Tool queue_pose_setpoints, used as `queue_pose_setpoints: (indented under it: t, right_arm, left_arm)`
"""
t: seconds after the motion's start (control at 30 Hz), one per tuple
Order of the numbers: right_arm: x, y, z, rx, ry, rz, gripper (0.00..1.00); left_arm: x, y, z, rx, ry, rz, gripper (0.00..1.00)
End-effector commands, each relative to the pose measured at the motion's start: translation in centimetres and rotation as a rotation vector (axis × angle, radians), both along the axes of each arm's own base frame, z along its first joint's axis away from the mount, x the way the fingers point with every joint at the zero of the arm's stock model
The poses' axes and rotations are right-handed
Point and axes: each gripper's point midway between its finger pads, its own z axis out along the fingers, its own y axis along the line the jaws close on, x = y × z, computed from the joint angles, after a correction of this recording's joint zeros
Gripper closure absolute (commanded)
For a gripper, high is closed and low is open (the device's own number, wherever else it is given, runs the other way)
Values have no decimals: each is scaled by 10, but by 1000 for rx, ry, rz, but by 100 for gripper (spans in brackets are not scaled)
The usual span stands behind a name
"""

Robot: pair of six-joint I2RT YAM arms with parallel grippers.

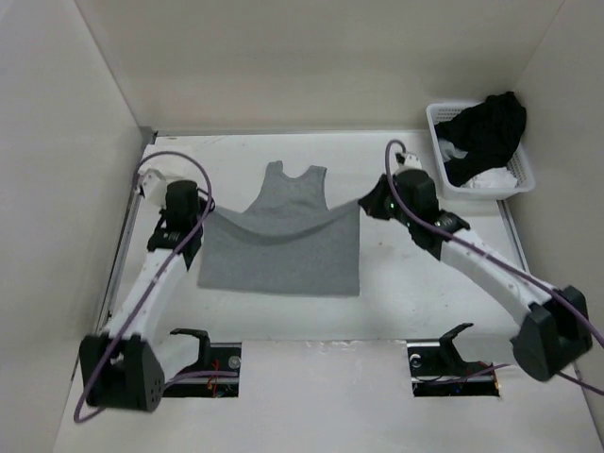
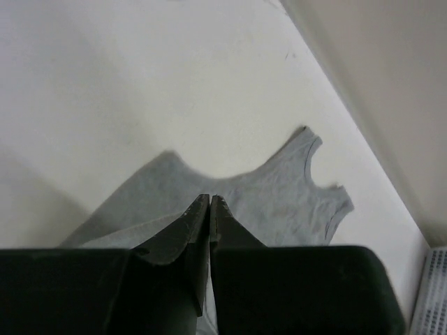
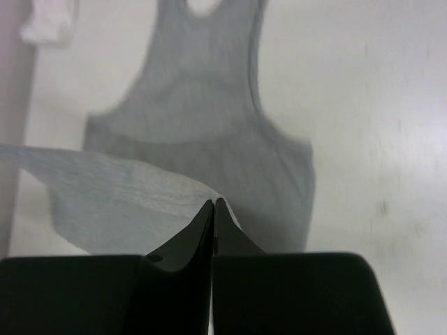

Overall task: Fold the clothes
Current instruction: Fold the tank top

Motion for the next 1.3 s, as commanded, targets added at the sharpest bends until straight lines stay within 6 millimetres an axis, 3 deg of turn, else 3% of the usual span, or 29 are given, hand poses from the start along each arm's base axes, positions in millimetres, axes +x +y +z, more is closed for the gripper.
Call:
queue_pose_setpoints:
  t: [0.0, 0.1, 0.17, 0.23, 0.3, 0.33, 0.37, 0.47, 0.57, 0.7, 0.77, 0.87, 1.03, 1.13, 1.27]
  right_arm:
    - [73, 13, 69, 93, -204, 38, 100]
    - [138, 5, 71, 102, -191, -17, 100]
    - [179, -2, 58, 97, -159, -57, 100]
    - [214, -8, 36, 96, -106, -95, 99]
    - [232, -8, 18, 97, -70, -111, 83]
    - [237, -8, 10, 95, -54, -116, 69]
    - [235, -6, 5, 92, -43, -116, 64]
    - [217, -11, -4, 80, -33, -127, 63]
    - [176, -4, -8, 58, -37, -121, 65]
    - [104, 13, -19, 75, -73, -74, 94]
    - [75, 19, -29, 96, -62, -46, 99]
    - [32, 20, -53, 103, -29, -15, 99]
    - [-11, 10, -92, 79, 29, -24, 91]
    - [-22, 0, -108, 82, 49, -61, 83]
    - [-27, -6, -114, 91, 52, -77, 66]
  left_arm:
    - [78, 10, 80, -8, -267, 54, 99]
    - [140, 10, 68, 13, -218, 50, 99]
    - [180, 7, 56, 27, -179, 21, 97]
    - [209, -2, 45, 23, -154, -40, 88]
    - [226, -9, 33, 15, -127, -98, 74]
    - [225, -7, 26, 12, -118, -98, 67]
    - [219, -6, 22, 10, -114, -94, 63]
    - [180, -10, 8, -3, -126, -94, 59]
    - [119, -21, -25, -50, -114, -92, 60]
    - [39, -21, -67, -69, -46, -105, 64]
    - [9, -17, -81, -75, -14, -103, 65]
    - [-27, -11, -100, -116, 29, -94, 64]
    - [-44, -6, -121, -191, 87, -84, 61]
    - [-42, -6, -135, -232, 125, -89, 61]
    - [-37, -5, -156, -268, 172, -74, 61]
